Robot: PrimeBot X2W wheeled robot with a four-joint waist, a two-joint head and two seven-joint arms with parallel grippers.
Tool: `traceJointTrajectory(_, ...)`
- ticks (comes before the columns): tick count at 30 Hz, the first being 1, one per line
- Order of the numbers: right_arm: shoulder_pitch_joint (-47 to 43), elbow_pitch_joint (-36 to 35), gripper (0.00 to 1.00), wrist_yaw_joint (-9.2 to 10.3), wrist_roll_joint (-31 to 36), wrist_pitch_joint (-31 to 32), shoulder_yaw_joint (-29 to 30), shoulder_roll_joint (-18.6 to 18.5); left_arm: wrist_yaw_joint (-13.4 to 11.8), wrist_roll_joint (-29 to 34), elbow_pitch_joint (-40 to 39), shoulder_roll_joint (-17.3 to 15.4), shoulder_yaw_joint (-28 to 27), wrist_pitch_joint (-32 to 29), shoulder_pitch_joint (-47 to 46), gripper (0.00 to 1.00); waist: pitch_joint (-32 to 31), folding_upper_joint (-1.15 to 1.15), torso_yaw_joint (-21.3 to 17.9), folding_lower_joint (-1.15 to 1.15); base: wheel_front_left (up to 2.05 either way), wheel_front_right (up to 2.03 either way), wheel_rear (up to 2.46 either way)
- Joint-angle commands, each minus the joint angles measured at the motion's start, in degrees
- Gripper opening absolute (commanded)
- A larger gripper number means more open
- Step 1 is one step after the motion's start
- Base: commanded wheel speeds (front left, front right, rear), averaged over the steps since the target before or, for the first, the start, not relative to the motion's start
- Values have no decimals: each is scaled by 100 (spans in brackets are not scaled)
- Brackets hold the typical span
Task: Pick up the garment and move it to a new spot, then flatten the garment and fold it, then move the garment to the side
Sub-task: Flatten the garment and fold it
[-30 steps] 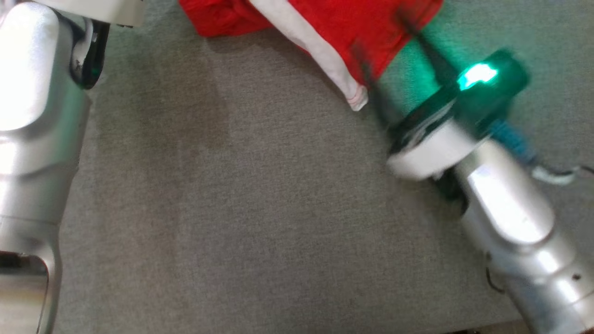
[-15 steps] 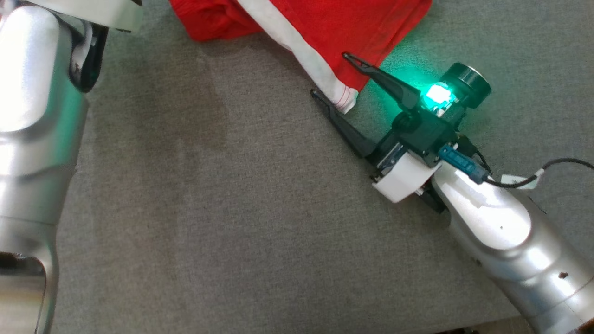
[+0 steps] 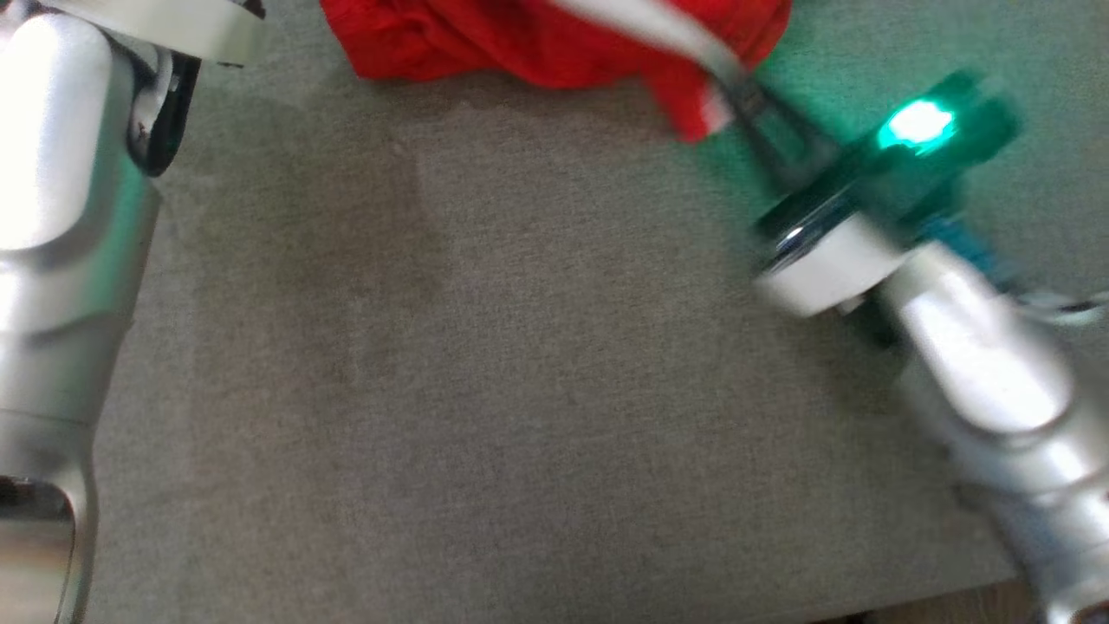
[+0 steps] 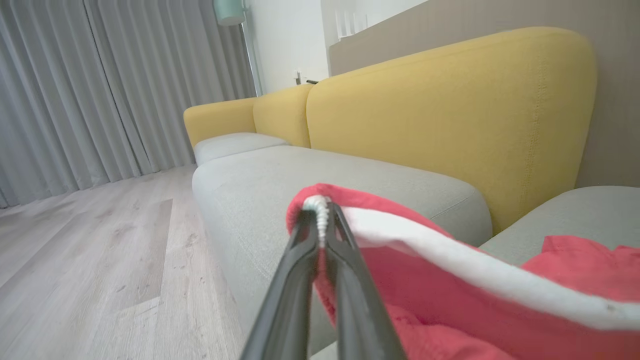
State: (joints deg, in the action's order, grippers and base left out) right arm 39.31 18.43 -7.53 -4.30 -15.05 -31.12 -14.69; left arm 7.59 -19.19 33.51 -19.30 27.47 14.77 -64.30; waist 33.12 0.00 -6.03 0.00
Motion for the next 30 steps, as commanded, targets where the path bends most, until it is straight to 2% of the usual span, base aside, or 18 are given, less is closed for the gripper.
traceJointTrajectory(1,169,-301,0,4,-63,5,324,-181,-10,-37,-248,-300,-75,23,-251,0,-50,0,-61,0,0,0,0)
traceJointTrajectory(3,346,-356,0,4,-52,5,500,-286,-10,-51,-283,-318,-13,23,-315,0,-75,0,-94,0,0,0,0)
traceJointTrajectory(7,1386,-412,0,4,43,5,1080,-744,-10,-149,-396,-326,184,23,-788,0,-118,0,-228,0,0,0,0)
traceJointTrajectory(12,2910,190,0,4,207,5,1530,-1228,-10,-258,-531,-172,444,23,-1559,0,-68,0,-268,0,0,0,0)
traceJointTrajectory(16,3963,538,0,4,465,5,1427,-1382,-10,-192,-840,-123,454,23,-2046,0,46,0,-299,0,0,0,0)
traceJointTrajectory(19,4286,548,0,4,517,5,1490,-1328,-10,-246,-1143,-110,384,23,-2048,0,62,0,-287,0,0,0,0)
traceJointTrajectory(22,3945,361,0,4,478,5,1547,-1220,-10,-316,-1455,-189,335,23,-1668,0,-20,0,-275,0,0,0,0)
traceJointTrajectory(25,3205,98,0,4,312,5,1584,-1163,-10,-399,-1789,-357,356,23,-958,0,-200,0,-255,0,0,0,0)
traceJointTrajectory(30,1066,-656,0,4,-227,5,1823,-1150,-10,-418,-2570,-616,252,23,1080,0,-772,0,-173,0,0,0,0)
